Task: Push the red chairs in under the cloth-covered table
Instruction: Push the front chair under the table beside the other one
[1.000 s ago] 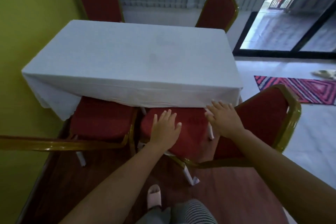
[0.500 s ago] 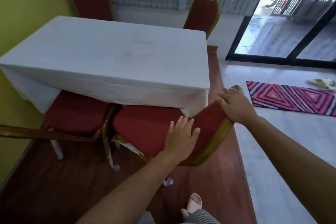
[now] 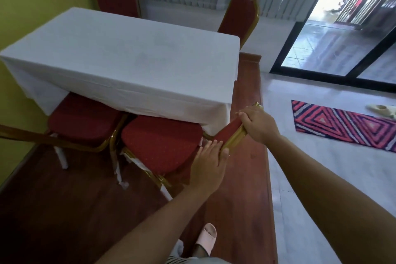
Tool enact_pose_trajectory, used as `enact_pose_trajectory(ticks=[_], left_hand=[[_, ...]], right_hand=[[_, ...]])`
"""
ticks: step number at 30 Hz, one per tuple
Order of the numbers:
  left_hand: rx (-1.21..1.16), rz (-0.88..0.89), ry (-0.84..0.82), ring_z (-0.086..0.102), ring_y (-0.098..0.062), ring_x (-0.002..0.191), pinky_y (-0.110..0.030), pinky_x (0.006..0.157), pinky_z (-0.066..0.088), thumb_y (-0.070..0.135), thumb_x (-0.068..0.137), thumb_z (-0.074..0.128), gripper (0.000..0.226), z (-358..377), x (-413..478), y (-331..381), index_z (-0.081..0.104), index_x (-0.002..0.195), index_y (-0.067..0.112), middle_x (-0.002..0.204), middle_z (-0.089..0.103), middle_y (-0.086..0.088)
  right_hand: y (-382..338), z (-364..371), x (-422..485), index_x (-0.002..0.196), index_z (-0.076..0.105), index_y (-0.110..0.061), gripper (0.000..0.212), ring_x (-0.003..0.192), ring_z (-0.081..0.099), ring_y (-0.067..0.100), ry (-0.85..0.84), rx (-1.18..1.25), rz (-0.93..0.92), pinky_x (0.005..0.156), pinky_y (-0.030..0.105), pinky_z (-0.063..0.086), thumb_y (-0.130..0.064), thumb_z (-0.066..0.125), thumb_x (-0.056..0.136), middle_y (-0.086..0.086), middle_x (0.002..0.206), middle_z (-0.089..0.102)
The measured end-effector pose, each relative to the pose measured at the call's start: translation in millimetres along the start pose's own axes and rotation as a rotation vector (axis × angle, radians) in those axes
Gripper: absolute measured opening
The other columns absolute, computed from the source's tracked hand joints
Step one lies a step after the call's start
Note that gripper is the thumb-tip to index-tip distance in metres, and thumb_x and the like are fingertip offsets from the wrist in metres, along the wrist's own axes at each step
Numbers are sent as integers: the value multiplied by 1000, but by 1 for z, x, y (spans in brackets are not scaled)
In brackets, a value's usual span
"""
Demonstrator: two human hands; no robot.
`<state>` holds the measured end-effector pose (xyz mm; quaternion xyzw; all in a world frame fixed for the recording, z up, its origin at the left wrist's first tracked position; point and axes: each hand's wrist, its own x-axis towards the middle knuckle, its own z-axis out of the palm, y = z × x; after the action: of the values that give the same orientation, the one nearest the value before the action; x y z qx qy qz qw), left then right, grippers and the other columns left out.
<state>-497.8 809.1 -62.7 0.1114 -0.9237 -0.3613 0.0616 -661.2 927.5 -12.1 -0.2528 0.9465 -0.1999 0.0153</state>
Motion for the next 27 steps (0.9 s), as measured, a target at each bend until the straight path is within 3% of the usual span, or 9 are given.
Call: enact_pose_trajectory(ticks=[4, 6, 8, 10, 14, 18, 24, 27], left_hand=[[0, -27, 129, 55, -16, 121, -34, 105, 37, 36, 103, 31, 43, 2, 0, 8, 59, 127, 15, 124, 66, -3], [6, -51, 160, 64, -17, 101, -35, 91, 49, 37, 102, 29, 44, 1, 2, 12, 65, 118, 17, 106, 72, -1], [19, -60, 184, 66, -17, 79, -32, 68, 50, 38, 102, 27, 45, 3, 5, 15, 67, 105, 18, 86, 72, 0], [31, -59, 204, 65, -17, 69, -26, 56, 41, 39, 102, 28, 44, 2, 5, 16, 67, 100, 19, 77, 70, 0], [93, 7, 234, 69, -16, 73, -21, 55, 38, 42, 101, 28, 48, -1, 2, 11, 69, 111, 20, 85, 75, 0], [149, 114, 254, 68, -10, 60, -13, 48, 33, 44, 99, 25, 55, -8, -11, 3, 73, 107, 18, 77, 76, 1], [180, 207, 239, 72, -8, 70, -18, 49, 49, 37, 97, 34, 48, -23, -32, -12, 76, 100, 14, 93, 77, 4], [146, 252, 248, 72, -9, 71, -22, 51, 55, 34, 97, 37, 45, -35, -43, -27, 77, 95, 14, 92, 77, 4]], right_hand=[[16, -1, 10, 78, 66, -11, 47, 92, 51, 11, 5, 41, -19, 70, 30, 42, -35, 27, 88, 1, 89, 67], [23, 0, 16, 75, 65, -8, 44, 88, 46, 5, 1, 68, 0, 69, 19, 37, -30, 30, 88, 3, 85, 66], [28, 0, 19, 63, 59, -9, 40, 85, 44, 3, 8, 83, 18, 64, 14, 32, -28, 31, 85, 1, 76, 62], [26, 0, 20, 52, 44, -15, 37, 80, 45, 9, 27, 100, 31, 55, 25, 31, -30, 29, 82, -3, 66, 51], [21, 6, 10, 50, 35, -22, 34, 83, 44, 12, 78, 198, 44, 55, 29, 31, -28, 27, 82, -6, 62, 45], [14, 12, -12, 50, 36, -25, 34, 86, 44, 11, 158, 225, 96, 56, 27, 31, -25, 28, 83, -7, 64, 46], [-3, 20, -46, 51, 42, -21, 34, 90, 47, 10, 225, 219, 168, 68, 31, 34, -24, 28, 82, -10, 64, 48], [-18, 19, -60, 49, 42, -21, 35, 85, 46, 13, 219, 169, 155, 66, 31, 34, -25, 28, 81, -10, 59, 46]])
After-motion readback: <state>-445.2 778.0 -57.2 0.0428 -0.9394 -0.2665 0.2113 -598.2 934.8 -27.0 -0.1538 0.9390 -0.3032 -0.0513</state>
